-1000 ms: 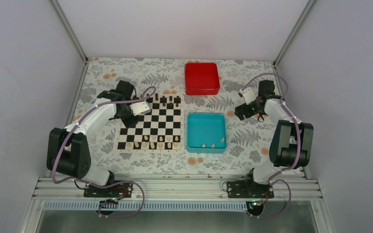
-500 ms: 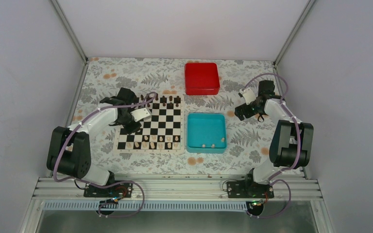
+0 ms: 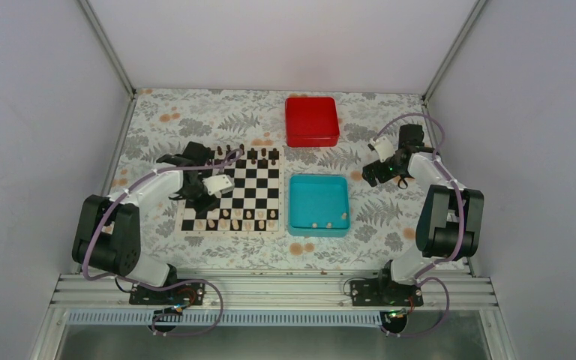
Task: Set up the chess pieces on the board
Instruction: Place the chess piece on the chessboard.
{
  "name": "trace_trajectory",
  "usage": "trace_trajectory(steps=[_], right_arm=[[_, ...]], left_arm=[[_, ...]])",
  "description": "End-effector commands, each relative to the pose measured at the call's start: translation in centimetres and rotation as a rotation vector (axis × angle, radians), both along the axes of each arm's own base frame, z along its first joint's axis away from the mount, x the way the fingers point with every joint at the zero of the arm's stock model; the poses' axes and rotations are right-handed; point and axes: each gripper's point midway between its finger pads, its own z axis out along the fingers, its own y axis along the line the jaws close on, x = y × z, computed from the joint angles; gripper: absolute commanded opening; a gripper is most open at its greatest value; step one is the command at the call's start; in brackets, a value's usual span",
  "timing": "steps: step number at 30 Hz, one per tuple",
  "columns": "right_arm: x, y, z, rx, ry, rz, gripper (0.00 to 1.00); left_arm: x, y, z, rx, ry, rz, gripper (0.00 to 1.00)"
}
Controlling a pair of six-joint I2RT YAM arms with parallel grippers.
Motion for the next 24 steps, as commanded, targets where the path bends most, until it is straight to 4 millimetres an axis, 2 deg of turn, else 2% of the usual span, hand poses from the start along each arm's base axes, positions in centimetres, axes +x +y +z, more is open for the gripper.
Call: trace_trajectory(steps=[1, 24], right_arm=[[0.1, 0.1, -0.1, 0.004, 0.003, 0.011, 0.98], [0.0, 0.1, 0.1, 0.001, -0.002, 0.011, 0.99]], left_arm=[[-1.0, -0.2, -0.1, -0.011, 0.022, 0.000, 0.07], [-0.8, -0.7, -1.7, -0.007, 0.015, 0.005, 0.07]])
